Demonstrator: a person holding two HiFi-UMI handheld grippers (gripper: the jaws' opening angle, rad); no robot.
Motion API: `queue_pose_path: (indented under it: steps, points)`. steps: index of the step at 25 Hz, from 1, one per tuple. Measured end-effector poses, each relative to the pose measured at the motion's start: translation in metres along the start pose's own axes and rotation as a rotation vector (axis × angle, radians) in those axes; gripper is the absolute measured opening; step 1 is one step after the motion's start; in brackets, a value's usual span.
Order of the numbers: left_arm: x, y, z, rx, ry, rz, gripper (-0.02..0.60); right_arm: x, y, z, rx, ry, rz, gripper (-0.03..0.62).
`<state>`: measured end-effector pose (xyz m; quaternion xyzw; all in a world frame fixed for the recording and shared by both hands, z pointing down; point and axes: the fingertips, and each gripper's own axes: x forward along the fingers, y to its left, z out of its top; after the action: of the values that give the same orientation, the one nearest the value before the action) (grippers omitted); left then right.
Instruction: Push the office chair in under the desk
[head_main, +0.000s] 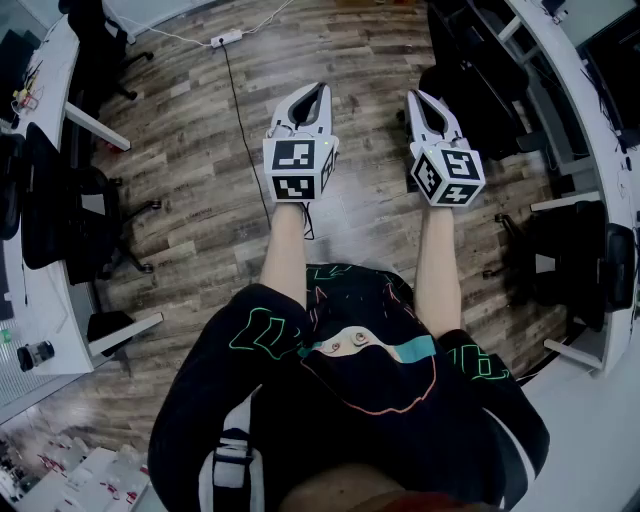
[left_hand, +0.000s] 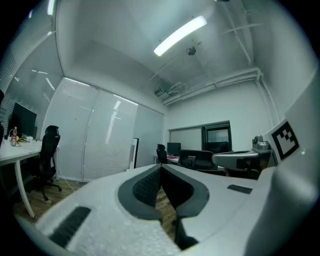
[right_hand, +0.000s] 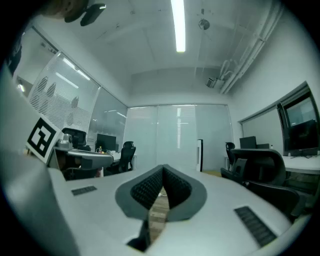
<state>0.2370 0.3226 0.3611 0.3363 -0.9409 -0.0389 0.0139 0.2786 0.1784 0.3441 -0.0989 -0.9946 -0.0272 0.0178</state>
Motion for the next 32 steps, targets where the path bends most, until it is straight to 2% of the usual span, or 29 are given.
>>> queue_pose_path:
  steps: [11,15,21,28,32]
  points:
    - [0.008,0.007,-0.014,-0.017,0.024,0.011,0.008,0.008,-0.016,-0.009,0.064,0.003,-0.039,0.005]
    - [0.013,0.016,-0.022,-0.022,0.042,0.018,0.008,0.026,-0.021,-0.014,0.091,0.006,-0.026,0.005]
    - [0.033,0.054,-0.028,-0.052,0.048,0.086,0.008,0.083,-0.003,-0.015,0.072,-0.002,0.079,0.005]
    - [0.092,0.094,-0.032,-0.049,0.060,0.141,0.008,0.164,-0.037,-0.020,0.113,-0.009,0.127,0.005]
    - [0.132,0.124,-0.033,-0.031,0.095,0.166,0.008,0.229,-0.036,-0.028,0.152,0.004,0.186,0.005]
